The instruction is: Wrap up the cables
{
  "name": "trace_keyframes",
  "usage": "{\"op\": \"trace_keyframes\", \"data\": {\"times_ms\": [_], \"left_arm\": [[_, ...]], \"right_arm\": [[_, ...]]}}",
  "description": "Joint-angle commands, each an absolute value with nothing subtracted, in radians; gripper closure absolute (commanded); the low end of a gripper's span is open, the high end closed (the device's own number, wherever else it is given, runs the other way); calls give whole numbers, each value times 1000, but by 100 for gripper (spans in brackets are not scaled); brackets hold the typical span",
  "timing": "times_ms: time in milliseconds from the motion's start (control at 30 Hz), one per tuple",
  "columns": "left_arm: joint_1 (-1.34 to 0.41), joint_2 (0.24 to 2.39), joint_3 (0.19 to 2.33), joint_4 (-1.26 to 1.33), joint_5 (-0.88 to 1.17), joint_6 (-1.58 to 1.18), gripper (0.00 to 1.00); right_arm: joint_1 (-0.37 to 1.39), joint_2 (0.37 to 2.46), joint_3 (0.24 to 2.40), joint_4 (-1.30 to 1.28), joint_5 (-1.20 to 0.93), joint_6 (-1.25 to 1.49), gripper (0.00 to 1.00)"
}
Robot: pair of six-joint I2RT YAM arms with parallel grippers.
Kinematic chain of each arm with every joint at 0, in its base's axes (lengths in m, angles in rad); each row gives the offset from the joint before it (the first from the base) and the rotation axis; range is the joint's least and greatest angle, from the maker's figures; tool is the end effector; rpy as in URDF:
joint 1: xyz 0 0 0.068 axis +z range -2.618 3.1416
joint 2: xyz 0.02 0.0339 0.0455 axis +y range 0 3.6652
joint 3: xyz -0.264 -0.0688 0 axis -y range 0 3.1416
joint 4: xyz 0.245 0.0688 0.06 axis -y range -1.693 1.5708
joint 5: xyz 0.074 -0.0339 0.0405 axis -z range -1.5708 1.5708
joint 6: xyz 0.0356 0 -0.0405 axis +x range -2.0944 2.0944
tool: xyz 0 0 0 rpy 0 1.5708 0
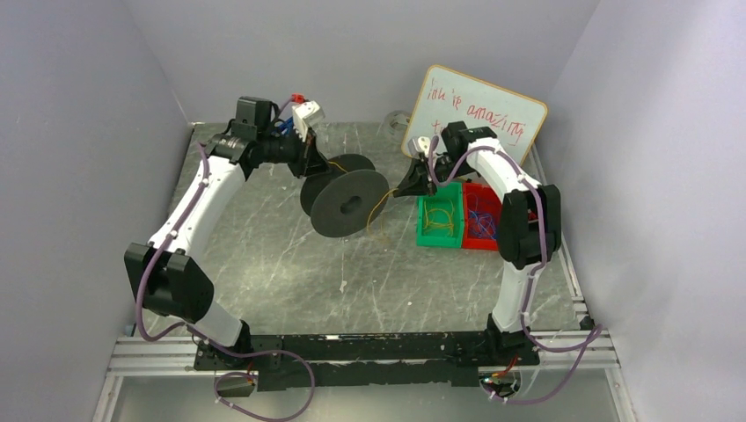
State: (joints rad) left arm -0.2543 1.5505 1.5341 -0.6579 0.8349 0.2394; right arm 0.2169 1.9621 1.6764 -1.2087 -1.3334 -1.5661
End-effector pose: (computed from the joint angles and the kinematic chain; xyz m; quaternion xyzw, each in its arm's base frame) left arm 0.3196 -0.1103 0.3723 0.3717 0.7559 -0.3683 0.3934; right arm 0.3626 0.1153 0.2639 -0.6258 0.4750 0.4638 0.4094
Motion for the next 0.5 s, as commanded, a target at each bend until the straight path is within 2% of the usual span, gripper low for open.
{"op": "trace_keyframes", "data": {"times_ms": [0, 167, 467], "left_arm": [[-226, 1494, 1600, -617, 943, 179, 97], [-195, 1499, 1611, -582, 974, 123, 97], [-147, 1510, 1605, -458, 991, -73, 98]], "right_arm": [[211, 1877, 1603, -1028, -1284, -1500, 100], [211, 1840, 1558, -953, -1240, -1468, 100], [247, 1808, 1540, -971, -1136, -1548, 98]]}}
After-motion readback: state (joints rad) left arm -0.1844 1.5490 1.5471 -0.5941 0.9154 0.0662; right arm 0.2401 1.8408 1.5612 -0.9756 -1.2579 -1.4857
